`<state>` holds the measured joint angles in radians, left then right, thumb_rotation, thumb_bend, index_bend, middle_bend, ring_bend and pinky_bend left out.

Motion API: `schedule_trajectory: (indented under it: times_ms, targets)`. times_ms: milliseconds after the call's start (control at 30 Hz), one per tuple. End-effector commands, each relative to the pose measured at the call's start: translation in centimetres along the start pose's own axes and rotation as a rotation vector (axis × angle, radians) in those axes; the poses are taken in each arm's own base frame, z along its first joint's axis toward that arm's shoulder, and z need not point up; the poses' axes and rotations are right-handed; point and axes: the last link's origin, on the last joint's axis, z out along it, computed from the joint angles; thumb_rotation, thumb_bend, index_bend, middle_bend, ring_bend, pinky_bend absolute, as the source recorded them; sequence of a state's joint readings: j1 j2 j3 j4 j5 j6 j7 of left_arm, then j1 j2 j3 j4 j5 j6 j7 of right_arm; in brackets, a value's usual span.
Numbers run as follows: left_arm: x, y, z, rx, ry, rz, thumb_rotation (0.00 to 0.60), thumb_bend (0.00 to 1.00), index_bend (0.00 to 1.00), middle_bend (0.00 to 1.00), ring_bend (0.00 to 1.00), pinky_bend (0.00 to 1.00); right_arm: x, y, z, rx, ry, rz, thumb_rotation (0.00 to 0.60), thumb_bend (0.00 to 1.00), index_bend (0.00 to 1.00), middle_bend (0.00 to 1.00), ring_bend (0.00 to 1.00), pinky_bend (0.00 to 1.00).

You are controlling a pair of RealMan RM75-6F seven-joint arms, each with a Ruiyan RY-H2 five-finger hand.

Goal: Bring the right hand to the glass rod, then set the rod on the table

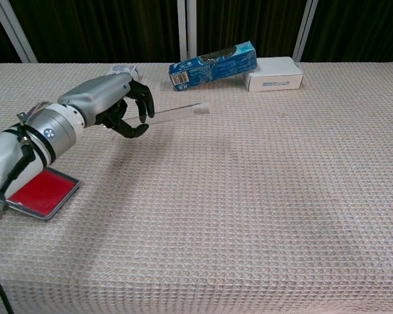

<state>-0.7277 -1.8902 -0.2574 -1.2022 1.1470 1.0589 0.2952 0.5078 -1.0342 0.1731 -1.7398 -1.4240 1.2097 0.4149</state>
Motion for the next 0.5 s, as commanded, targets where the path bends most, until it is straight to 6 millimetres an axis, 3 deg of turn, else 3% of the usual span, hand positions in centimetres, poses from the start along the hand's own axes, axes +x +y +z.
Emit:
schedule_trajectory:
  times_ms: [33,167,333,500]
  targets:
    - [-1.0,1.4,0.9,-0.004,-0.009,0.063,0.6,0.55,0.68,0.61,0.82,1.0,-0.1,0.5,-0.7,-0.011,-0.001,0.0,0.6,0.13,0.3,0.88,0.99,1.0]
    - [-1.5,2.3,1.4,-0.011,-0.007,0.112,0.6,0.55,0.67,0.59,0.82,1.0,-0.1,1.1,-1.4,-0.026,0.005,0.009,0.6,0.13,0.3,0.88,0.99,1.0]
    - [-2.0,3.0,1.6,-0.019,-0.026,0.182,0.6,0.54,0.59,0.53,0.82,1.0,0.0,1.8,-2.0,-0.045,0.013,0.026,0.6,0.13,0.3,0.88,0.99,1.0]
    - [-2.3,2.9,1.3,-0.009,-0.082,0.2,0.6,0.52,0.41,0.41,0.8,1.0,0.1,2.4,-2.5,-0.061,0.017,0.041,0.6,0.13,0.3,0.88,0.99,1.0]
